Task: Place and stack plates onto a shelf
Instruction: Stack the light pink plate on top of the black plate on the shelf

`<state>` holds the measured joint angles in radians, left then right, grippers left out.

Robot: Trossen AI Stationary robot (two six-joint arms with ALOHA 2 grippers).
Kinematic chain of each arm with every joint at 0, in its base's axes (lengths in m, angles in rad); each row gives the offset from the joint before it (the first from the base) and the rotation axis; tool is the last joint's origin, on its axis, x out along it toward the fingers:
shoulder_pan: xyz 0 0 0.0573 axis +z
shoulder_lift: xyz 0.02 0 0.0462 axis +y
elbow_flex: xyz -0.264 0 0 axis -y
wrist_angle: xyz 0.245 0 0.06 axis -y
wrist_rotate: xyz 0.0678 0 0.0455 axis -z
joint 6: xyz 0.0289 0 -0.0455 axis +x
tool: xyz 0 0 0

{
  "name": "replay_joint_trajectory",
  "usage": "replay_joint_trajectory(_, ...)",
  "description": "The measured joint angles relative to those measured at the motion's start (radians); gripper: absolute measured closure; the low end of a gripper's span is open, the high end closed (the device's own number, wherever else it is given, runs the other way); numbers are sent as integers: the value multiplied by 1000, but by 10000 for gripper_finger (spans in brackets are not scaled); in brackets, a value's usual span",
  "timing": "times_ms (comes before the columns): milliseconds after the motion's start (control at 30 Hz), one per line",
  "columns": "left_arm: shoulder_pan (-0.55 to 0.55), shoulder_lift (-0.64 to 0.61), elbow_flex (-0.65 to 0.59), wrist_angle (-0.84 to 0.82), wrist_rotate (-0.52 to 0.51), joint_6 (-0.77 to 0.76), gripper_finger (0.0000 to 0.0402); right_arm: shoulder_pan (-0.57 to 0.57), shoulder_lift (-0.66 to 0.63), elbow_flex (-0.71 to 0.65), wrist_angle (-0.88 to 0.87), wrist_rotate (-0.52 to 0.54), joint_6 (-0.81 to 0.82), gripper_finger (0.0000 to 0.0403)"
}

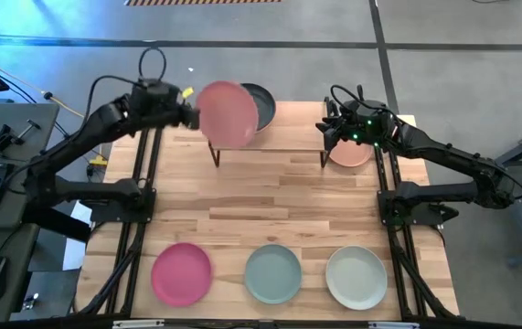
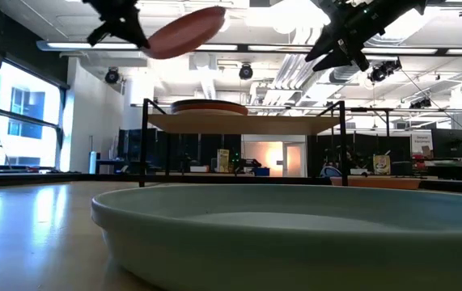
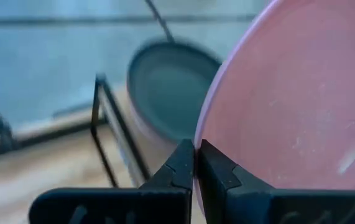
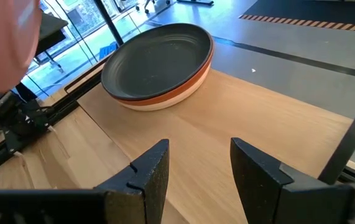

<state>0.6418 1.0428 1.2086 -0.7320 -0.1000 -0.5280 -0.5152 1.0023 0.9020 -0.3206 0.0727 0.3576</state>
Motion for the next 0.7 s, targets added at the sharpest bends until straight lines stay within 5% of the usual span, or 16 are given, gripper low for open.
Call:
replay_joint_trajectory(233, 81, 128, 68, 167, -11, 76, 401, 0, 0, 0, 0, 1, 0, 251)
replay_joint_trajectory(700, 194, 422, 287, 32, 69, 121, 401, 0, 0, 0, 0, 1, -1, 251)
